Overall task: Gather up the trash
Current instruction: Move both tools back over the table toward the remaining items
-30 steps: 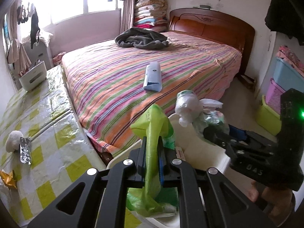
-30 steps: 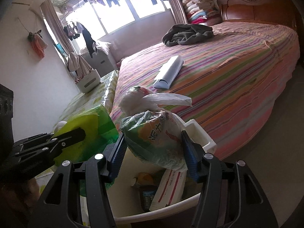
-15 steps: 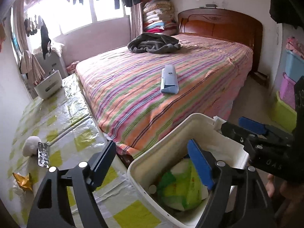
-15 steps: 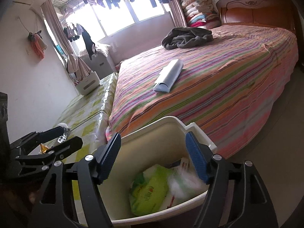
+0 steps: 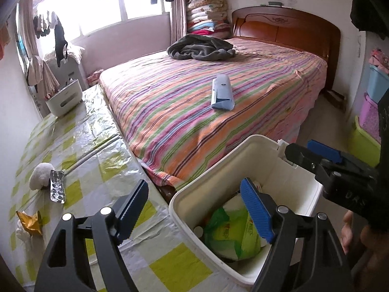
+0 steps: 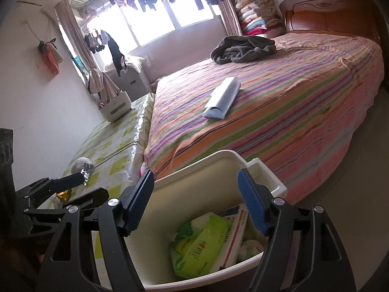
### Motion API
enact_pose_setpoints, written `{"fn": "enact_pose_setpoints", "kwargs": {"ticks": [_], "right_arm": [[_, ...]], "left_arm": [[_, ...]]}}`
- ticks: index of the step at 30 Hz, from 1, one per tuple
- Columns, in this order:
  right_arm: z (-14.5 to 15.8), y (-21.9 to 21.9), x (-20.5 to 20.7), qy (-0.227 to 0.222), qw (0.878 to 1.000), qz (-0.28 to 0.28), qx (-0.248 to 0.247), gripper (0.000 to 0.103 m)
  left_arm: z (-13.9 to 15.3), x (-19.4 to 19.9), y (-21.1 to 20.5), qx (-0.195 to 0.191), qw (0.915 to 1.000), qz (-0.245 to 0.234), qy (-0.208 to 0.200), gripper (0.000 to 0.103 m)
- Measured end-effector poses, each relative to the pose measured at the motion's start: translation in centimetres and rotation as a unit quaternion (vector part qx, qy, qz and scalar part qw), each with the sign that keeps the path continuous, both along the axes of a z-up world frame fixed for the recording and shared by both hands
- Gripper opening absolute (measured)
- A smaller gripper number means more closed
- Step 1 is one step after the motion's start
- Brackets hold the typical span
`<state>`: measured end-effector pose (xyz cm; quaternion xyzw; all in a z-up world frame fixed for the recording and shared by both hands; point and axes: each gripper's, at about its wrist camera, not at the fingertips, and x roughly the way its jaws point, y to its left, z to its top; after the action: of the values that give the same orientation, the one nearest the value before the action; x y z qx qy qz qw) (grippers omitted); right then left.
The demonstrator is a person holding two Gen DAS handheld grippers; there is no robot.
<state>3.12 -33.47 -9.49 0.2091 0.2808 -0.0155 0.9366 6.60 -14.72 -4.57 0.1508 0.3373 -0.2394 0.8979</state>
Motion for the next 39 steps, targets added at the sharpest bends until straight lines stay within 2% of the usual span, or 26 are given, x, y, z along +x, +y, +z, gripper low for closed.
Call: {"fn": "enact_pose_setpoints", "kwargs": {"ticks": [8, 22, 31, 39], "right_arm": [[0.4, 2.3, 0.8, 0.0, 1.0, 0.02, -0.004, 0.074], [1.0, 7.5, 3.2, 0.003, 0.998, 0.056, -0.013, 0.077], [1.2, 12.4, 5.3, 0.005, 0.995, 0.095, -0.023, 0.077], [1.0, 17.7, 7.4, 0.011, 0.989, 0.14, -0.035, 0.078]], "left_arm": [[0.1, 0.0, 2.1, 0.004, 0.9999, 0.014, 0.003, 0.076], [0.7, 0.9, 8.3, 0.013, 0.9983, 0.057, 0.001, 0.076], [0.7, 2.1, 13.6, 0.008, 0.9954, 0.096, 0.006, 0.076], [0.2, 3.2, 19.7, -0.007, 0.9891, 0.145, 0.023, 0.076]]}}
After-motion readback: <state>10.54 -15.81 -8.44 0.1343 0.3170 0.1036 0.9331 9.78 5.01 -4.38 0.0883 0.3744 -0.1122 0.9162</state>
